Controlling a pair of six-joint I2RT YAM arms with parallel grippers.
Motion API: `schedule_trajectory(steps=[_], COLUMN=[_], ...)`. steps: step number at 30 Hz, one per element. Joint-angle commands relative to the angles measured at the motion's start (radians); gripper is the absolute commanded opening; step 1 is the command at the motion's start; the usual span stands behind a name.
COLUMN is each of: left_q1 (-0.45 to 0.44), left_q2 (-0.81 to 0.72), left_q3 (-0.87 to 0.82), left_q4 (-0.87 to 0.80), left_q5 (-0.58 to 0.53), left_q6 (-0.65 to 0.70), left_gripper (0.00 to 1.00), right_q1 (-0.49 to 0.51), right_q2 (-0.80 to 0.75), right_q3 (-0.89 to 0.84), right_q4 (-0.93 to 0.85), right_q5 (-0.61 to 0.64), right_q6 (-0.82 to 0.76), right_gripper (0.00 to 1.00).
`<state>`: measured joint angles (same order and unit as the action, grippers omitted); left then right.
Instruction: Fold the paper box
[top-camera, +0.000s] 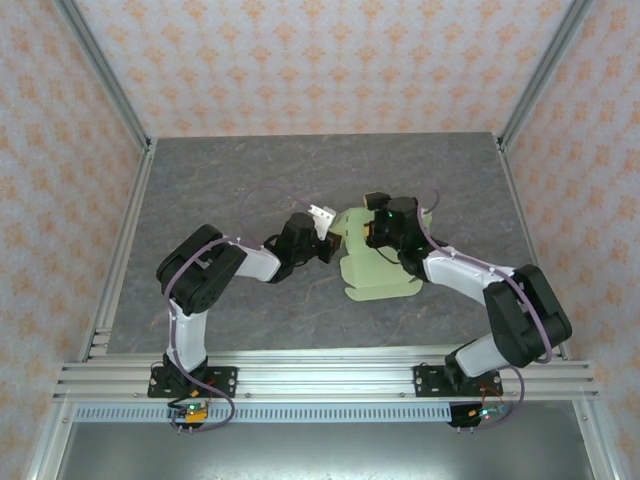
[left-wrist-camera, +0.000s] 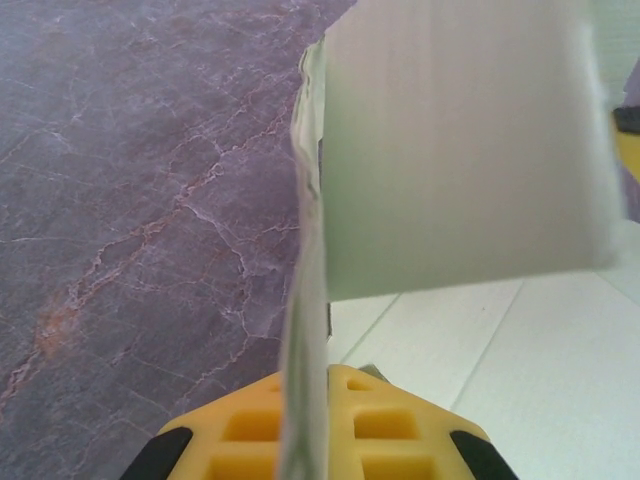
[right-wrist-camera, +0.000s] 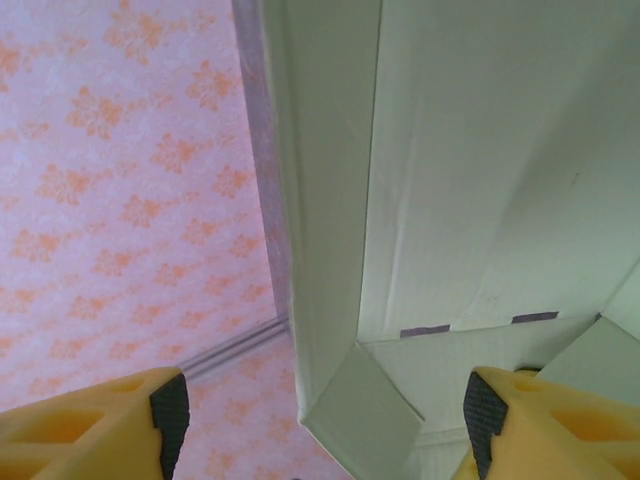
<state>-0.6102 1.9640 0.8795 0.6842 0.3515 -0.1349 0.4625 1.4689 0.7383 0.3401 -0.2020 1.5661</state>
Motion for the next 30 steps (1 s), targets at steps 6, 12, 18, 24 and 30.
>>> schedule_trajectory(steps=[6,12,18,24,30], left_q1=[-0.019,-0.019,-0.019,-0.016,-0.018], left_q2=[0.007,-0.008,-0.014,-0.048,-0.225], left_q3=[-0.012,-0.018,-0.025,-0.027,-0.146], left_q4=[0.053,0.069,0.058,0.03,0.036], left_q5=[-0.036,-0.046,-0.072,-0.021,-0.04], left_q6=[0.041,0.028,0.026,-0.027,-0.059], left_gripper=[0.02,0.03,0.03,0.26,0.44], right_q1=[-0.051,-0.051,-0.049,-0.045,-0.043], right_q2=[0.058,0.135,0.115,0.066,0.045], right_q3=[0.093,0.07,0.048,-0.025,-0.111], right_q4=[-0.073,0.037,0.038,0.064,0.223], right_q5=[0.005,-0.039,-0.039,-0.005,0.068], right_q6=[0.058,0.094,0.076,0.036,-0.026], right_gripper=[0.44,0.27,0.19,0.15,0.12])
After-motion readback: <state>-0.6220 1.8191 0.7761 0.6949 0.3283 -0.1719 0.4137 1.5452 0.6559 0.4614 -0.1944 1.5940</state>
